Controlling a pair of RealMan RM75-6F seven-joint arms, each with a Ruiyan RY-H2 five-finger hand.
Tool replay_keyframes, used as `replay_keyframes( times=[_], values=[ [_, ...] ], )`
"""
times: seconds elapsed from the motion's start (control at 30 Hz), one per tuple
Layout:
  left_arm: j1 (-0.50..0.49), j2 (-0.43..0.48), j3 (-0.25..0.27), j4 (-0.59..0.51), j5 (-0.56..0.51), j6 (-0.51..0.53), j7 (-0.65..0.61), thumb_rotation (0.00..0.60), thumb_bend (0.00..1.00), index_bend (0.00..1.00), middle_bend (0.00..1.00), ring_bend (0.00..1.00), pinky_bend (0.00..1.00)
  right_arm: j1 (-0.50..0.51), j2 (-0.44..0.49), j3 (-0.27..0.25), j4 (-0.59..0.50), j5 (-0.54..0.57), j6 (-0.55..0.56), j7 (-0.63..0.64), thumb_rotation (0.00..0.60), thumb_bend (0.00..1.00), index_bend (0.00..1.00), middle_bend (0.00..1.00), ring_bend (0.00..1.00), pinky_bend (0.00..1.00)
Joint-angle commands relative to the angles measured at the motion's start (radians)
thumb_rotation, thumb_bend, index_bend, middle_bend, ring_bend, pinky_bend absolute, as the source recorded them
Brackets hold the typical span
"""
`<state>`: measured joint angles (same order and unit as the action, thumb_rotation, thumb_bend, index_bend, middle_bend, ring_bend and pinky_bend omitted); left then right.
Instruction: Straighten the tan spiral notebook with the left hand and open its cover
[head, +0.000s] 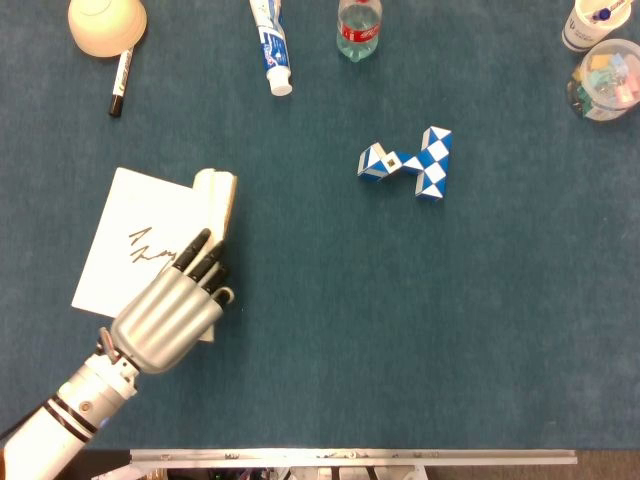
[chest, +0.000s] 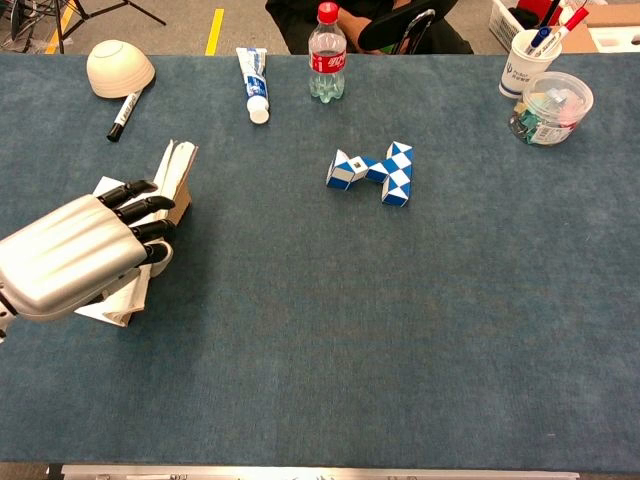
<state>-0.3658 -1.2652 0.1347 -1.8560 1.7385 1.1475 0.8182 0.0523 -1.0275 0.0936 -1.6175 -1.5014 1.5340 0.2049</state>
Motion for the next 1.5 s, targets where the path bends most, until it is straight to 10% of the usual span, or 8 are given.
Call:
replay_keyframes(
  times=[0.03,0.53,1.13,1.5],
  values=[
    [-0.002,-0.003,-0.005,-0.016,-0.006,-0.011,0.001,0.6,0.46,0.35,0.3,0.16,0.13,0.0,-0.001,0.0,0.002,0.0,-0.001,0.001,0.6,0.4,0.34,0.3,0.21,0.31],
    [-0.02,-0.04,0.002,-0.09,-0.052,-0.075,-0.136,0.6,0.46,0.13,0.17,0.16,0.18,0.002,-0.007,0.003,0.018,0.006,-0.009,0.015,0.6,0.39,0.34,0.3,0.21,0.31],
    [0.097,0.001,-0.179,0.047,-0.32,0.195,-0.449,0.6,0.46,0.06,0.05,0.04,0.16,0.02,0.013,-0.001,-0.025,0.031,-0.067,-0.034,0.6,0.4,0.34,0.3,0.21,0.31],
    [0.206,0.039,-0.201,0.123,-0.406,0.319,-0.59,0.6,0.46,0.06,0.05,0.03,0.15,0.036,0.013,-0.001,-0.053,0.024,-0.082,-0.067,0.6,0.4,0.34,0.3,0.21,0.31]
  ],
)
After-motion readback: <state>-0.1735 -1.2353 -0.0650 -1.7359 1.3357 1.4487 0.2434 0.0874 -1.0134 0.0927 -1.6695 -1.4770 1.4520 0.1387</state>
